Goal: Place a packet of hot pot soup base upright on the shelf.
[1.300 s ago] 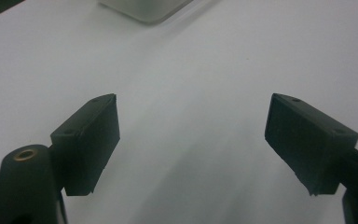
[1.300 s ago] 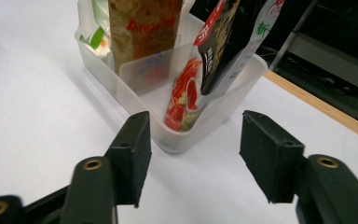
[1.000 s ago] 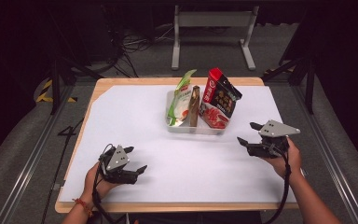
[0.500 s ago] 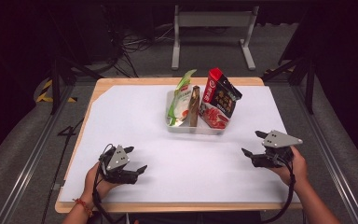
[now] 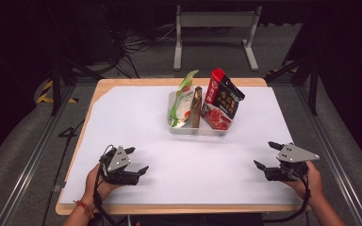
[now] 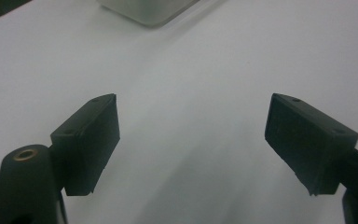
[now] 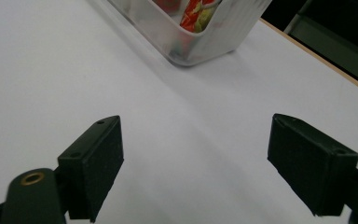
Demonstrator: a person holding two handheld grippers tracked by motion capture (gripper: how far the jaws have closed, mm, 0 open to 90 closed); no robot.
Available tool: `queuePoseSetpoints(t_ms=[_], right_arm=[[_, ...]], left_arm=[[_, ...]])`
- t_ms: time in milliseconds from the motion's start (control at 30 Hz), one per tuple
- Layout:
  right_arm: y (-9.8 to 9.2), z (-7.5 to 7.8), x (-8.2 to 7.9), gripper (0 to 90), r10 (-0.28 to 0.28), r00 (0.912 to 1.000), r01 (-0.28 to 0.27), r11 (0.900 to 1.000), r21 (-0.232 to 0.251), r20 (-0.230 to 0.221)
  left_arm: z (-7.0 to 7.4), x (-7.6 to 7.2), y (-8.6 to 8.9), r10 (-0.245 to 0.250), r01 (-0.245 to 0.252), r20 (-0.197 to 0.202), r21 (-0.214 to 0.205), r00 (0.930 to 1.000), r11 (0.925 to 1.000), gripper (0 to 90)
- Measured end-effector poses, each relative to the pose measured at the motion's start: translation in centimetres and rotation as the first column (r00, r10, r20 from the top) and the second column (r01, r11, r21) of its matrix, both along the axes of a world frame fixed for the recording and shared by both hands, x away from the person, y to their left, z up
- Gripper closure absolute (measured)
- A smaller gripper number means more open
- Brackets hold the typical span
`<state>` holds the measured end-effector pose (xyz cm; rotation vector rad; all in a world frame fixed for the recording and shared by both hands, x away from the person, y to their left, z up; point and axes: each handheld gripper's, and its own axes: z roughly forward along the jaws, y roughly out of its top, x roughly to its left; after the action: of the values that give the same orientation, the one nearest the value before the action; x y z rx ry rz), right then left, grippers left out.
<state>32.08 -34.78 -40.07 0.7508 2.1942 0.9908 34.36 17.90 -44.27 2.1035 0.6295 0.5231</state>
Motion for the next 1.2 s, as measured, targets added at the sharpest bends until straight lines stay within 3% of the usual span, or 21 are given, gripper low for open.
queuePoseSetpoints(t_ms=[267, 533, 633, 700, 767, 933, 1100, 1200], right_arm=[[-1.8, -1.1, -1.3, 17.1, -0.029, 0.9992, 0.03, 0.9989, 0.037, -0.028], [-4.3, -2.4, -2.8, 16.6, -0.108, 0.9919, 0.115, 0.9872, 0.111, -0.067], [-4.6, -2.6, -3.3, 16.6, -0.125, 0.9911, 0.129, 0.9871, 0.095, -0.045], [-4.9, -2.5, -3.6, 16.7, -0.126, 0.9915, 0.129, 0.984, 0.123, -0.033], [-5.2, -2.6, -3.7, 16.6, -0.131, 0.99, 0.138, 0.9786, 0.153, -0.052], [-4.6, -3.1, -3.8, 16.7, -0.125, 0.9899, 0.133, 0.9825, 0.13, -0.068], [-4.0, -3.1, -3.9, 16.7, -0.121, 0.9911, 0.126, 0.9874, 0.095, -0.056], [-3.9, -3.2, -3.9, 16.6, -0.123, 0.9903, 0.129, 0.9868, 0.098, -0.066]], left_arm=[[0.2, 0.0, 0.1, -0.003, 0.003, 0.009, -0.008, 1.0, 1.0, 18.5], [0.4, 0.0, 0.3, -0.009, 0.009, 0.015, -0.02, 0.9998, 0.9998, 18.4], [0.4, -0.1, 0.3, -0.006, 0.007, 0.018, -0.018, 0.9998, 0.9998, 18.4], [0.4, -0.3, 0.3, -0.002, 0.003, 0.019, -0.017, 0.9998, 0.9998, 18.3], [0.5, -0.4, 0.3, -0.002, 0.003, 0.025, -0.016, 0.9997, 0.9999, 18.2], [0.5, -0.5, 0.4, -0.005, 0.005, 0.03, -0.009, 0.9995, 0.9999, 18.1], [0.5, -0.5, 0.5, -0.008, 0.009, 0.036, -0.014, 0.9993, 0.9999, 18.1], [0.6, -0.3, 0.6, -0.005, 0.006, 0.036, -0.018, 0.9993, 0.9998, 18.1]])
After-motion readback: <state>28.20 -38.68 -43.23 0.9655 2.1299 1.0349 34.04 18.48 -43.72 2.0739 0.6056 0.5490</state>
